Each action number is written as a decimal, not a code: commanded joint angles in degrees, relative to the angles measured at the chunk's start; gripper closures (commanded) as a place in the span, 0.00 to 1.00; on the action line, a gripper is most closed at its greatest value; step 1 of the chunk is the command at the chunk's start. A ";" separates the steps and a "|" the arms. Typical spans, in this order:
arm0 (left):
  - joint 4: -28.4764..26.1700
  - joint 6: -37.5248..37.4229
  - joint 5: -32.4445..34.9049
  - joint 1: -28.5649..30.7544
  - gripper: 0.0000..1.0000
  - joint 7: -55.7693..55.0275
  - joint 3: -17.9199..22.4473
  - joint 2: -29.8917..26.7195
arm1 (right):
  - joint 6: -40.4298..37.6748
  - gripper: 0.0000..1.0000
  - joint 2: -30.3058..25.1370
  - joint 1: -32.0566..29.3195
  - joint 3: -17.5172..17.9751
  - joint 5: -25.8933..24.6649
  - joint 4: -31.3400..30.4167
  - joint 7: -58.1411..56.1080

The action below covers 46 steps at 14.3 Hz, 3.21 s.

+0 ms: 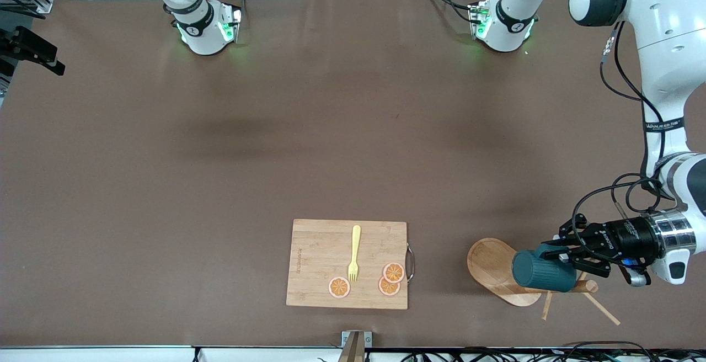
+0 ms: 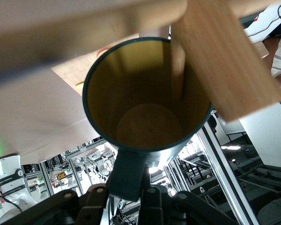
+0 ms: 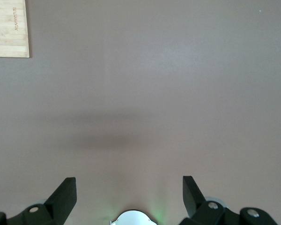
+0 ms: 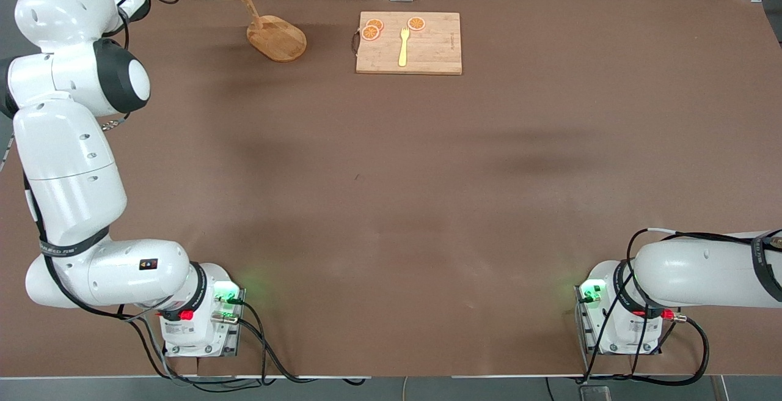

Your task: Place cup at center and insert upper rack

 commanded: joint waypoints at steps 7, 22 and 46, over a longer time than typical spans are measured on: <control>0.99 -2.08 -0.55 1.34 0.73 3.15 0.03 2.15 | 0.30 0.00 -1.48 0.16 0.00 -0.44 -1.45 -0.61; 0.99 -12.00 55.72 -10.79 0.00 8.83 -4.09 -25.77 | 0.30 0.00 -1.48 0.16 0.00 -0.44 -1.45 -0.52; -28.54 -2.78 79.52 -0.25 0.00 32.15 -16.50 -53.57 | 0.74 0.00 -1.48 0.25 0.09 -1.49 -1.19 -0.79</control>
